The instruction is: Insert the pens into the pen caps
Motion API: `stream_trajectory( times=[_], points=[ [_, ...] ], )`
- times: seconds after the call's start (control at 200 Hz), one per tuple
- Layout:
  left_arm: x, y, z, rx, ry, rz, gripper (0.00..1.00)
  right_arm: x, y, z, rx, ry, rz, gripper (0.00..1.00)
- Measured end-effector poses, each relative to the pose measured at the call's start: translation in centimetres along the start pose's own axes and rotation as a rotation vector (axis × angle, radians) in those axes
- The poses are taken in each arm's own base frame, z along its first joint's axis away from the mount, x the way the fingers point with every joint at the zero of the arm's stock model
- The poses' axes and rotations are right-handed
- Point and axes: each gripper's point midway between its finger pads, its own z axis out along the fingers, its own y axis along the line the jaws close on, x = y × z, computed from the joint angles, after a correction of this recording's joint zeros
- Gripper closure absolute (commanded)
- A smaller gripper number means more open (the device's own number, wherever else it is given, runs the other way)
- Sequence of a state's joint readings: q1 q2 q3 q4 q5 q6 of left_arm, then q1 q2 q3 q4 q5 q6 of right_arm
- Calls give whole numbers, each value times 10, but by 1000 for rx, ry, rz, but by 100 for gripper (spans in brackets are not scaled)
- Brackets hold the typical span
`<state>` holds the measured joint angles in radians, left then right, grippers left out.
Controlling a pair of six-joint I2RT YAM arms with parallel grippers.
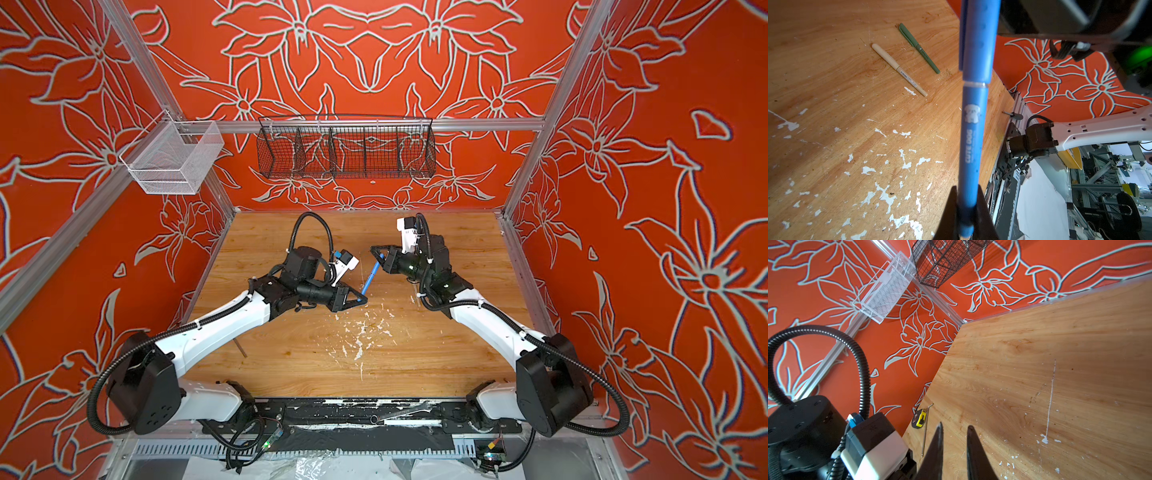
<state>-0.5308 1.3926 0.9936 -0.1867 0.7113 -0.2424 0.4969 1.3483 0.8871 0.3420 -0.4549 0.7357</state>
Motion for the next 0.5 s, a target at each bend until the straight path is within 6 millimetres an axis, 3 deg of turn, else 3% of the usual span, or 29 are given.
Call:
stream_trajectory(
  times=[0.305, 0.5],
  points=[
    [-3, 14, 15, 18, 69, -69, 100, 1, -26, 10, 70, -88, 71, 100],
    [-5, 17, 22, 40, 92, -86, 100, 2, -31, 10, 87, -139, 89, 100]
  ],
)
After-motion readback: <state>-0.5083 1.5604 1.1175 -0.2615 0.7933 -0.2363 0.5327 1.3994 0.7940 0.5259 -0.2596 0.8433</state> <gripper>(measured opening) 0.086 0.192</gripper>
